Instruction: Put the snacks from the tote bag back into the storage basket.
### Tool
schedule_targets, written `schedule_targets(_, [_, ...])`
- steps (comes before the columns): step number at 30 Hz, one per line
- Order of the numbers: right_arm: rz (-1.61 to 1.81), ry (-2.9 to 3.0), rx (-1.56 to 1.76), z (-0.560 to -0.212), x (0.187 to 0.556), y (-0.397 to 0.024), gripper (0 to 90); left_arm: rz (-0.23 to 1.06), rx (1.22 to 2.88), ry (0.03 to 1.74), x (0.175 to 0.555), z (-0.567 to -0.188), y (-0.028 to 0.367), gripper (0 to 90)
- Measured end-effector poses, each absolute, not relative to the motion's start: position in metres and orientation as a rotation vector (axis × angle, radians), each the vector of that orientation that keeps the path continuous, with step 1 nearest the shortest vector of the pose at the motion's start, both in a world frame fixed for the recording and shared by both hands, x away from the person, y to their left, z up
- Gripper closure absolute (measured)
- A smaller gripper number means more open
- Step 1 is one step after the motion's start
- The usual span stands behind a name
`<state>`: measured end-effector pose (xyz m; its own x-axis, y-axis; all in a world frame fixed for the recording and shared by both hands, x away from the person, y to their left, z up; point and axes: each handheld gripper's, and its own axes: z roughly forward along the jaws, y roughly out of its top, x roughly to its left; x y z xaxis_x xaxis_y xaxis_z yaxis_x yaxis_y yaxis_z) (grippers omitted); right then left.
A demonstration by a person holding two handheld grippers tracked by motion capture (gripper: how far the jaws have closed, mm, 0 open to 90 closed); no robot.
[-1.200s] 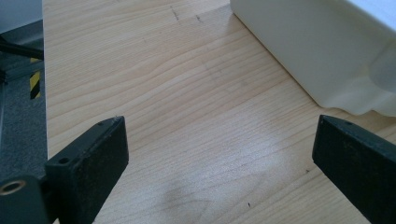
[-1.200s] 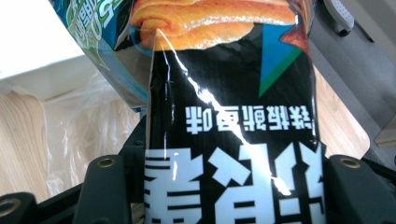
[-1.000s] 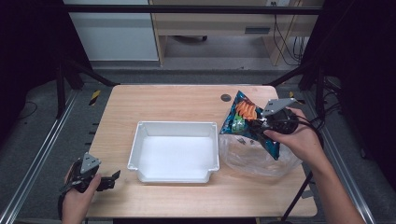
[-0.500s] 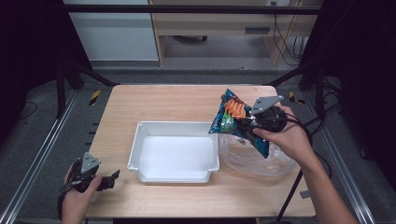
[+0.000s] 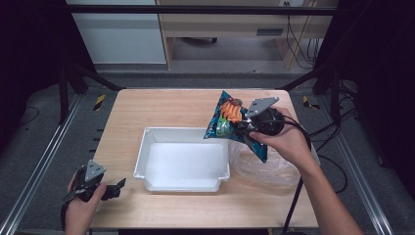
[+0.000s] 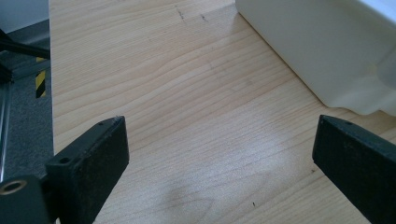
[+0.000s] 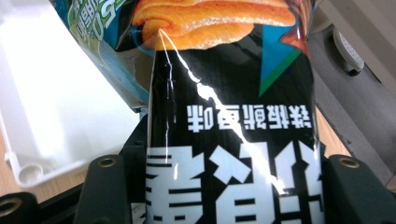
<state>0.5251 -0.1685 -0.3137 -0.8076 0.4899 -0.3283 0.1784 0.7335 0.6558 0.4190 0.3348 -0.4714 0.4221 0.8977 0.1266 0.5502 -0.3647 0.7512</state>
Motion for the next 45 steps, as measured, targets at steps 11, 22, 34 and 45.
schedule_targets(11, [0.835,2.474,0.440,-0.317,0.522,-0.143,41.6,0.712,2.038,1.227,0.419,-0.471,0.337,3.3])
schedule_targets(22, [0.857,2.489,0.386,-0.319,0.519,-0.123,41.6,0.711,2.036,1.237,0.419,-0.472,0.338,3.3])
schedule_targets(34, [0.863,2.505,0.337,-0.323,0.516,-0.105,41.7,0.709,2.041,1.239,0.419,-0.472,0.338,3.3])
schedule_targets(45, [0.855,2.526,0.303,-0.325,0.517,-0.090,41.8,0.708,2.038,1.240,0.420,-0.472,0.338,3.3])
